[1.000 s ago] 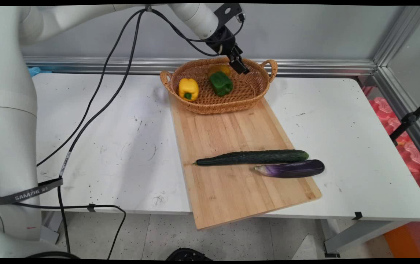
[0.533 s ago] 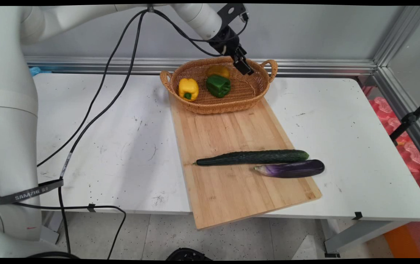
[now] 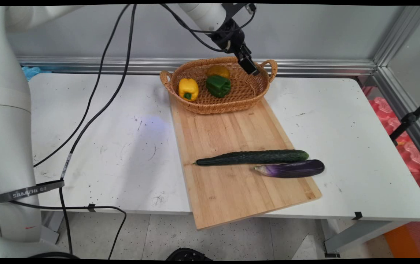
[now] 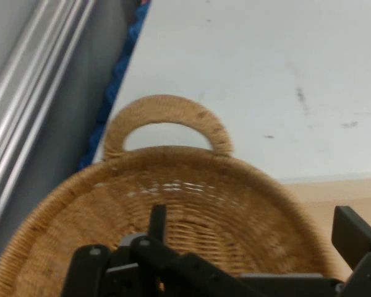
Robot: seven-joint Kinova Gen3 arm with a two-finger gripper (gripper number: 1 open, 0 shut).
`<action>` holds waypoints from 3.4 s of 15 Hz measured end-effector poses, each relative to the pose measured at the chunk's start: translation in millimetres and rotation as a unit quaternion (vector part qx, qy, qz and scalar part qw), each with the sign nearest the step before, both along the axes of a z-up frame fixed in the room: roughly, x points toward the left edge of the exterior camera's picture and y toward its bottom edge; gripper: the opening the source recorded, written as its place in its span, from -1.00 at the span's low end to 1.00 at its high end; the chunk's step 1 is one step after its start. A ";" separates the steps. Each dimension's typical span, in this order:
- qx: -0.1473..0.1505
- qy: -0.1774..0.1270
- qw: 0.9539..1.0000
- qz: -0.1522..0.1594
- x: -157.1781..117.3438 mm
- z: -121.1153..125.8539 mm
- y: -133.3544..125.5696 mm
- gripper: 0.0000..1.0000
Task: Pick up the cucumber from the cutting board
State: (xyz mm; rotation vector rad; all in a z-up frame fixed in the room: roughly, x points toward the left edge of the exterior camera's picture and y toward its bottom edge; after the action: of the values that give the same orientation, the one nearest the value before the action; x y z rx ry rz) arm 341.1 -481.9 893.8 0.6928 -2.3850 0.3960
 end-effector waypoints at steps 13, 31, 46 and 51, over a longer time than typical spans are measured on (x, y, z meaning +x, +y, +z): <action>0.092 -0.036 0.994 -0.040 -27.4 35.6 120.6 1.00; 0.095 -0.061 0.990 -0.084 -38.3 -60.8 205.9 1.00; 0.077 -0.053 0.992 -0.087 -53.4 -112.0 198.5 1.00; 0.076 -0.048 0.992 -0.085 -58.7 -123.5 197.1 1.00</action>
State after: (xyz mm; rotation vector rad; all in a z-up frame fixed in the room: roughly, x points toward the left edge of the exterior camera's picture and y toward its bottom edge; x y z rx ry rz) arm 282.4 -284.8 770.3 0.5412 -2.5623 0.1816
